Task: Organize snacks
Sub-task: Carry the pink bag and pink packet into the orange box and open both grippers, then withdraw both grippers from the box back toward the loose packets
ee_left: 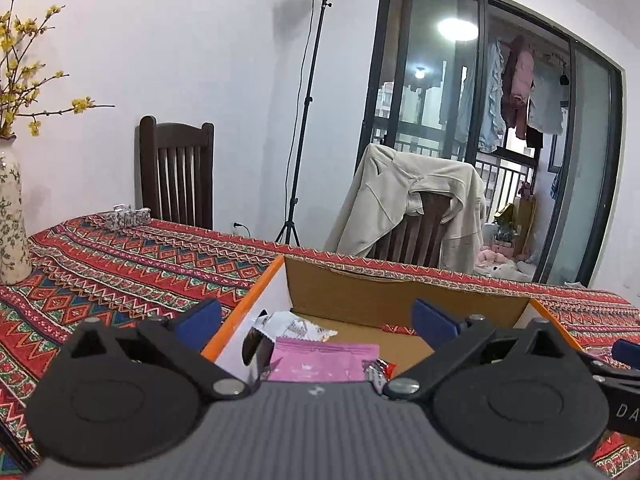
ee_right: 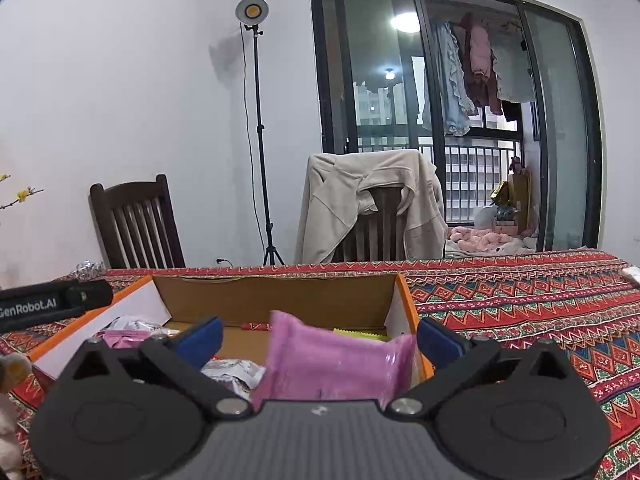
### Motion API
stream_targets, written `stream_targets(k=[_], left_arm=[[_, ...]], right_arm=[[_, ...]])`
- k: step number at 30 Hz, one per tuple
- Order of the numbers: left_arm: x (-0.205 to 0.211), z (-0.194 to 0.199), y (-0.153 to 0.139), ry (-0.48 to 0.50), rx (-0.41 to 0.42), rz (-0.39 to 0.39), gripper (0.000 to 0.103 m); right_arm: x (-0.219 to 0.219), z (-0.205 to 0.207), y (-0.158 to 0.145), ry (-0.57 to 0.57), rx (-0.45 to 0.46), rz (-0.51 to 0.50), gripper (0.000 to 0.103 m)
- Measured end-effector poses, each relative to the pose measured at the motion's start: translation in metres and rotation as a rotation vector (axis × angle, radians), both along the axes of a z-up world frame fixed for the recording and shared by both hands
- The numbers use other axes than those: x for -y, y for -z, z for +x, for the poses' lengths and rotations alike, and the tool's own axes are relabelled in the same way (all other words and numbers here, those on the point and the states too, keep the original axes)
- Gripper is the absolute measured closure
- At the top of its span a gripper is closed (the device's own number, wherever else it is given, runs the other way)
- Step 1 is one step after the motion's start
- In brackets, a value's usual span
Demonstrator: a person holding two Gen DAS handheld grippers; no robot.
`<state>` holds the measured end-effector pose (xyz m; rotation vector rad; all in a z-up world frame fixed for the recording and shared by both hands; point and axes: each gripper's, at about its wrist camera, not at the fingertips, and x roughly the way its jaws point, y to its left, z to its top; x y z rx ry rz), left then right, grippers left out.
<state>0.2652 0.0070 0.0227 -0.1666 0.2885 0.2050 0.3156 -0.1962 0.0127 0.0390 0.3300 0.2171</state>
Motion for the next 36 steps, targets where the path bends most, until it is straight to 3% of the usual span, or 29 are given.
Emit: stream_targets(k=[9,23,36], left_arm=[[0.002,0.002,-0.001,0.010,-0.018,0.016,0.000],[-0.005,-0.039,-0.043,0.067,0.037,0.007,0.000],[-0.050,-0.100,-0.027,0.074,-0.036,0.013,0.000]], right_arm=[[0.002,-0.002,-0.002,0.001,0.001,0.005,0.000],[0.016,-0.027,-0.037,0.035,0.044,0.025,0.000],[0.038,-0.085,-0.035,0.007,-0.003,-0.016,0.000]])
